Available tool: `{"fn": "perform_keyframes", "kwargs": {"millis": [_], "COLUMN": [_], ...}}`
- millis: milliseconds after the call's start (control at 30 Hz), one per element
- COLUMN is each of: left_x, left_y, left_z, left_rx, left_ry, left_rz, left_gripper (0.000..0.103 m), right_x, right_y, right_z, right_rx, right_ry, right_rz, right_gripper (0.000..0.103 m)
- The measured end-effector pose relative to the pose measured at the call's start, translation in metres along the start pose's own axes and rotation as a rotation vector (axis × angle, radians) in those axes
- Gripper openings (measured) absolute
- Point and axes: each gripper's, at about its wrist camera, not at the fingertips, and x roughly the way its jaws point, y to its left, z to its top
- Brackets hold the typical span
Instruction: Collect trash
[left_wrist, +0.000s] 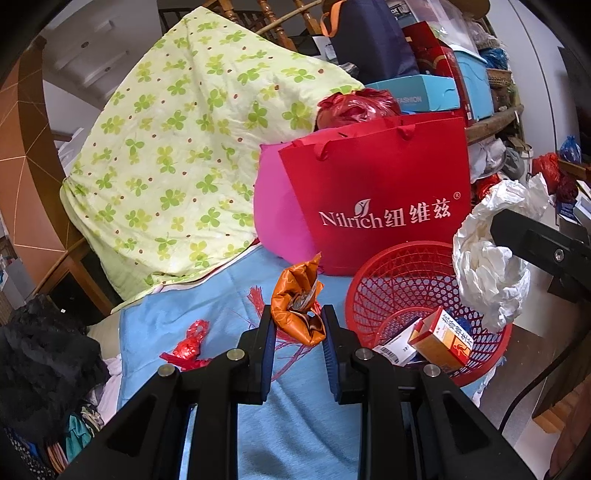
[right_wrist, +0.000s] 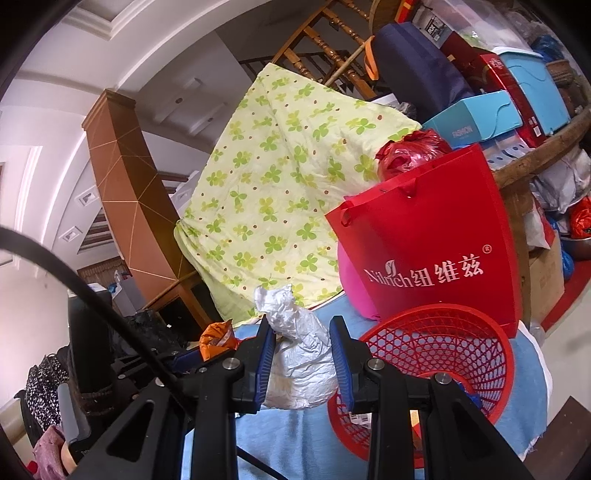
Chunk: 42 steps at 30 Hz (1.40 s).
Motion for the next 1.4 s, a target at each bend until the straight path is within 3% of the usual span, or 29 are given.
{"fn": "perform_keyframes", "kwargs": {"millis": [767, 1233, 1333, 1400], "left_x": [0.019, 0.065, 0.083, 0.093], "left_y": [-0.042, -0.074, -0.078, -0.08], "left_z": [0.011, 0.017, 0.016, 0.012], "left_rx": [0.057, 0.032, 0.011, 0.0], "left_ry": [0.011, 0.069, 0.105, 0.125], "left_rz": [-0.056, -0.305, -0.363, -0.361], "left_gripper": [0.026, 0.026, 0.036, 0.053], "right_x": [-0.01, -0.009, -0.002, 0.006], "right_y": [-0.043, -0.09, -0.102, -0.111], "right_z": [0.002, 0.0, -0.005, -0.008], "right_rx": [0.075, 0.145, 0.16, 0.175], "right_ry": [-0.004, 0.01, 0.034, 0.058], "right_rz": [-0.069, -0.155, -0.177, -0.187], "right_gripper": [0.033, 0.033, 0.033, 0.033]}}
